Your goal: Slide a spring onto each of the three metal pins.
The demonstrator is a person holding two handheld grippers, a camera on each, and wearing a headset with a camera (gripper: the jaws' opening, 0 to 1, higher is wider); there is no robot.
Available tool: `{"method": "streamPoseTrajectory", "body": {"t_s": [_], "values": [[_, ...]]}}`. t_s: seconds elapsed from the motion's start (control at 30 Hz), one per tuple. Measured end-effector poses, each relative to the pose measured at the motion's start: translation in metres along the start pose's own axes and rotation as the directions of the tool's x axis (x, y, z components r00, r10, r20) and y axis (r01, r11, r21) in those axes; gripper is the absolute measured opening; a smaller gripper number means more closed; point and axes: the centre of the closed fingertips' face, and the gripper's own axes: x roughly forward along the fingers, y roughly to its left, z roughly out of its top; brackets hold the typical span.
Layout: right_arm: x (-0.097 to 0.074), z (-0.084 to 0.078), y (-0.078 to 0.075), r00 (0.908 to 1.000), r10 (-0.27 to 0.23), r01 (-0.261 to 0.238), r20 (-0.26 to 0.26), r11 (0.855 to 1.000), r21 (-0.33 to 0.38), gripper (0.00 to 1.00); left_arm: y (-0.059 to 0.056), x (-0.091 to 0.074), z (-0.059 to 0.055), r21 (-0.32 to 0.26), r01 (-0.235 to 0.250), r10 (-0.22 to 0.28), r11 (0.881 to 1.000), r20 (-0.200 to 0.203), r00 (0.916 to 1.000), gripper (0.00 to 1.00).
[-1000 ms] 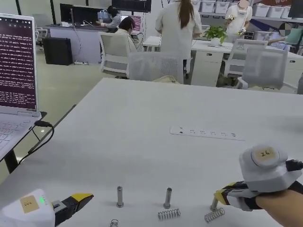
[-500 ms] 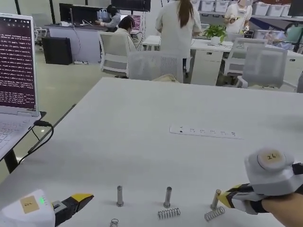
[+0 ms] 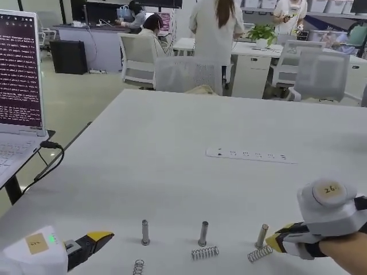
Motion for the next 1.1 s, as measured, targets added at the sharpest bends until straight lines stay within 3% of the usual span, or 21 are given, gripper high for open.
{"method": "streamPoseTrajectory", "body": {"t_s": [0.23,0.5,0.87,1.1], "values": [[0.004,-0.003,0.01,0.9982,0.059,-0.059,-0.011,0.998,-0.036,0.21,0.0,0.001,-0.003,-0.007,0.001,-0.001,1.0,-0.003,1.0,0.78],[0.011,-0.009,0.016,0.9918,0.115,-0.121,-0.057,0.984,-0.132,0.28,0.001,0.001,-0.003,-0.01,-0.003,0.003,1.0,-0.005,1.0,0.78],[0.018,-0.014,0.021,0.9843,0.155,-0.166,-0.086,0.975,-0.147,0.27,0.002,-0.001,-0.006,-0.019,-0.011,0.011,1.0,-0.007,0.9999,0.78],[0.014,-0.024,0.028,0.9795,0.17,-0.184,-0.109,0.974,-0.136,0.21,0.002,0.0,-0.007,-0.019,-0.011,0.01,1.0,-0.008,0.9999,0.78]]}}
